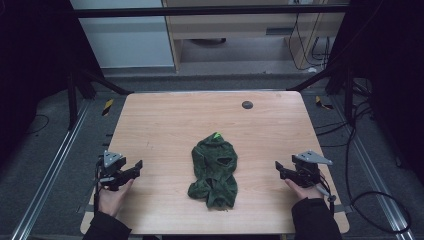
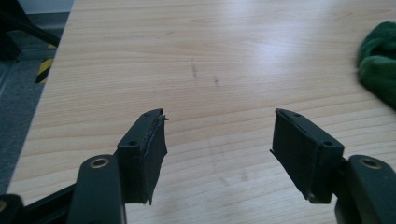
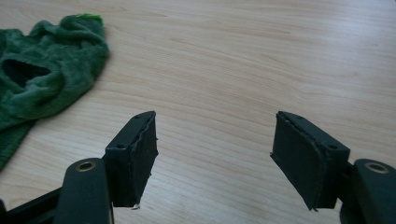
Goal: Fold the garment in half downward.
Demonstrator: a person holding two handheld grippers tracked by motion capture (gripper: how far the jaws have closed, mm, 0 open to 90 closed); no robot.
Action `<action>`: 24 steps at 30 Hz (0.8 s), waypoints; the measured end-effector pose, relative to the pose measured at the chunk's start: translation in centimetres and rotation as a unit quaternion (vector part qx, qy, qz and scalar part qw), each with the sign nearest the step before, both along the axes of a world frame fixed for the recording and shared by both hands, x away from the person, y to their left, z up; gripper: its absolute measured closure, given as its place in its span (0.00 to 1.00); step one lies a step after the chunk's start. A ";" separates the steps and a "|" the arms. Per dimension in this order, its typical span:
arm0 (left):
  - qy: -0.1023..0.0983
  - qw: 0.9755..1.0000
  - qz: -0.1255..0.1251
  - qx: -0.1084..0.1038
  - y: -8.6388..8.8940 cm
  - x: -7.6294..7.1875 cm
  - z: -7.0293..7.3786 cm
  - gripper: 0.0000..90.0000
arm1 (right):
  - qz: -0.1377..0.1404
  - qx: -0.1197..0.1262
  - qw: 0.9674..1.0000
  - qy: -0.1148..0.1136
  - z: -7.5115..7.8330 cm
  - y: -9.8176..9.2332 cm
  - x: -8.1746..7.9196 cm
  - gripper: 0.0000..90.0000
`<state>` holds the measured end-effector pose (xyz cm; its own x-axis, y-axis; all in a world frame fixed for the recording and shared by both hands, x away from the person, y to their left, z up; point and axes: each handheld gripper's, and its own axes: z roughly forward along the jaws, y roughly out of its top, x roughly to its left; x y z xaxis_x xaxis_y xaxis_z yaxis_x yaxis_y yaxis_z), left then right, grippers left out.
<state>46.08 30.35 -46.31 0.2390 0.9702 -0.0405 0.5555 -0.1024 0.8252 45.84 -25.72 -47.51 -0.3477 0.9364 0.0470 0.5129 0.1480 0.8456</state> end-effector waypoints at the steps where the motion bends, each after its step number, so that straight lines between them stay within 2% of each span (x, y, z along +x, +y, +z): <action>1: 0.000 1.000 -0.005 0.001 -0.2 0.0 0.1 0.40 | 0.006 -0.002 1.000 -0.001 0.1 0.2 0.0 0.34; 3: 0.000 1.000 -0.010 0.002 -0.4 0.0 0.2 0.41 | 0.020 0.002 1.000 -0.003 0.4 0.7 0.0 0.36; 6: 0.002 1.000 -0.023 -0.003 -0.9 0.4 0.7 0.43 | 0.037 -0.006 0.999 -0.008 1.1 1.4 0.2 0.40; 11: 0.004 0.999 -0.031 -0.008 -1.4 1.0 1.2 0.45 | 0.052 0.008 0.999 -0.004 1.9 2.1 0.5 0.43; 15: -0.013 0.999 -0.043 0.008 -2.5 1.9 2.8 0.43 | 0.072 -0.001 0.997 -0.009 3.3 3.4 1.2 0.45; 18: -0.012 0.999 -0.050 0.009 -3.2 2.6 3.5 0.42 | 0.086 0.000 0.996 -0.008 4.1 4.3 1.8 0.46; 24: -0.012 0.998 -0.066 0.006 -4.9 4.0 4.5 0.41 | 0.094 -0.010 0.996 -0.011 5.4 5.8 3.3 0.50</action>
<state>50.08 25.46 -41.86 0.3658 0.9305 -0.0212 0.5171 -0.1842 0.8359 49.18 -19.90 -42.08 -0.5169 0.8558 0.0196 0.4559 0.2558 0.8525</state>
